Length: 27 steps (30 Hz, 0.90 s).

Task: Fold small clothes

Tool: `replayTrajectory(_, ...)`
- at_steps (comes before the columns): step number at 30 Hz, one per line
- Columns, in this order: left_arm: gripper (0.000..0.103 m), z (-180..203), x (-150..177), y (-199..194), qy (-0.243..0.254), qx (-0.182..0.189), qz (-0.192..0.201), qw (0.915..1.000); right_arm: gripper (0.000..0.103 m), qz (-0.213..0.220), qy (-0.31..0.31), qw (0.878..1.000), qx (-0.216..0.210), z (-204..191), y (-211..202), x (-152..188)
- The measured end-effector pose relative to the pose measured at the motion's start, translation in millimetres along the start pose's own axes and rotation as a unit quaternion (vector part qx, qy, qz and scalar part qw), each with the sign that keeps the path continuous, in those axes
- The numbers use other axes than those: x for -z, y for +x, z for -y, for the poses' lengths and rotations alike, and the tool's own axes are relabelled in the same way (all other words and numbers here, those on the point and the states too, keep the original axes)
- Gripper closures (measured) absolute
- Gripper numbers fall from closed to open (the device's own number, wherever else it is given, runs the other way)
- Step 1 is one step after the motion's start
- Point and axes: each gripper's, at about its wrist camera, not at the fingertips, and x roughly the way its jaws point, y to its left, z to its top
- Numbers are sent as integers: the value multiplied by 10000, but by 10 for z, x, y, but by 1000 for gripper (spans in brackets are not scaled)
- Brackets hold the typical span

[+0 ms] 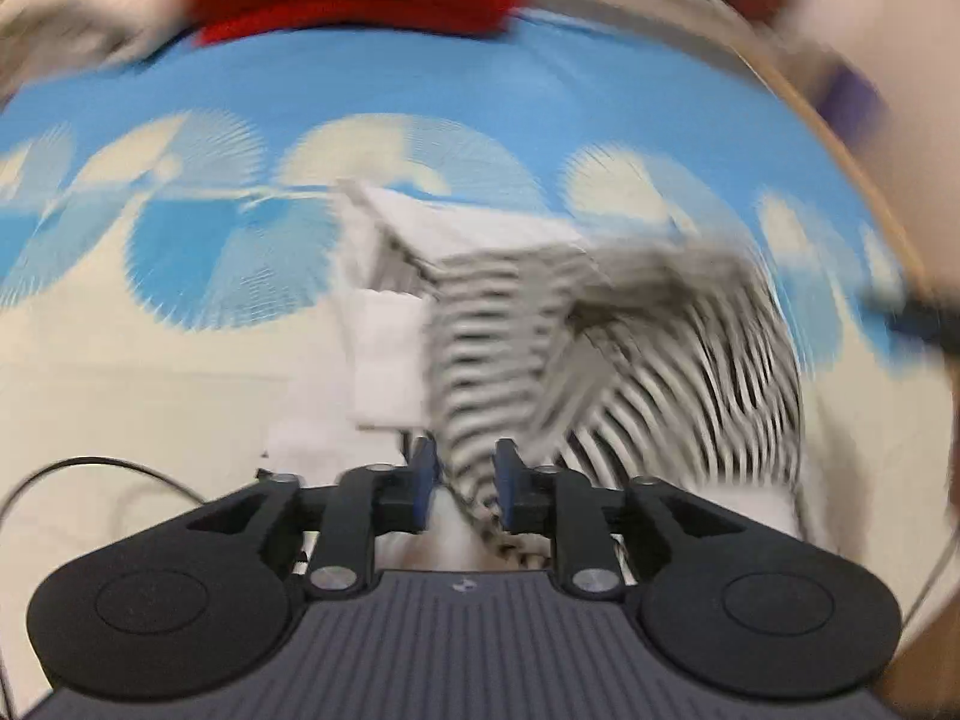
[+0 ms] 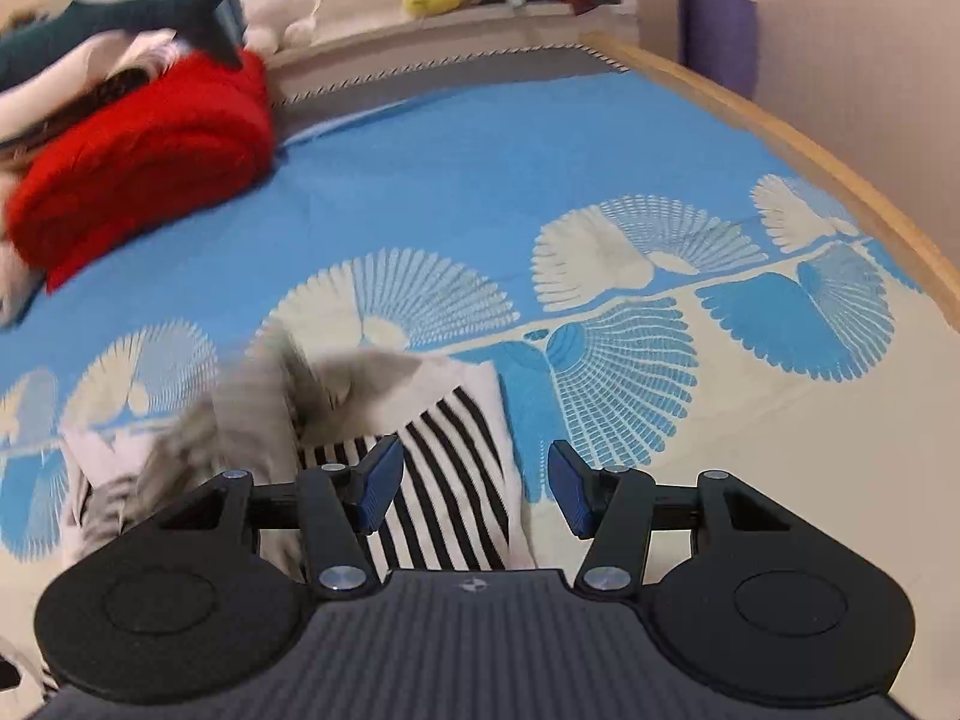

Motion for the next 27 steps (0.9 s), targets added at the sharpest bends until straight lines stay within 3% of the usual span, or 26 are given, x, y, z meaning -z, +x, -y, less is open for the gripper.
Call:
replayTrajectory(1,76,-78,-73,69,-338,92,-22,9994,49,29,132,9999,-55,28,-8,4)
replayTrajectory(3,76,-143,-216,288,-812,215,-161,9963,65,8,404,9989,-239,71,7,20)
replayTrajectory(5,73,-188,-230,515,-1166,289,-346,9922,71,-124,650,9967,-468,101,79,37)
replayTrajectory(9,68,-229,-136,858,-1317,283,-984,9860,64,-674,1018,9886,-877,93,327,109)
replayTrajectory(11,55,-241,-138,953,-1364,312,-1030,9848,49,-1053,1149,9820,-1065,39,486,189)
replayTrajectory(15,55,-320,-119,970,-1471,305,-1080,9827,49,-1401,1063,9780,-1118,-138,702,313)
replayTrajectory(18,58,-363,-112,976,-1587,419,-1166,9795,49,-1475,1085,9768,-1107,-236,818,322)
replayTrajectory(22,85,-304,-87,1024,-1382,363,-1195,9825,51,-1461,972,9790,-1035,-384,880,329)
replayTrajectory(23,96,-301,-85,1029,-1359,354,-1170,9832,56,-1408,932,9801,-1043,-418,870,331)
replayTrajectory(25,100,-315,-111,998,-1378,420,-980,9847,79,-1227,900,9823,-1089,-430,809,307)
replayTrajectory(26,100,-324,-136,954,-1405,512,-785,9856,96,-1130,898,9828,-1148,-420,769,288)
replayTrajectory(27,100,-346,-186,855,-1477,692,-403,9858,102,-986,920,9830,-1249,-388,703,241)
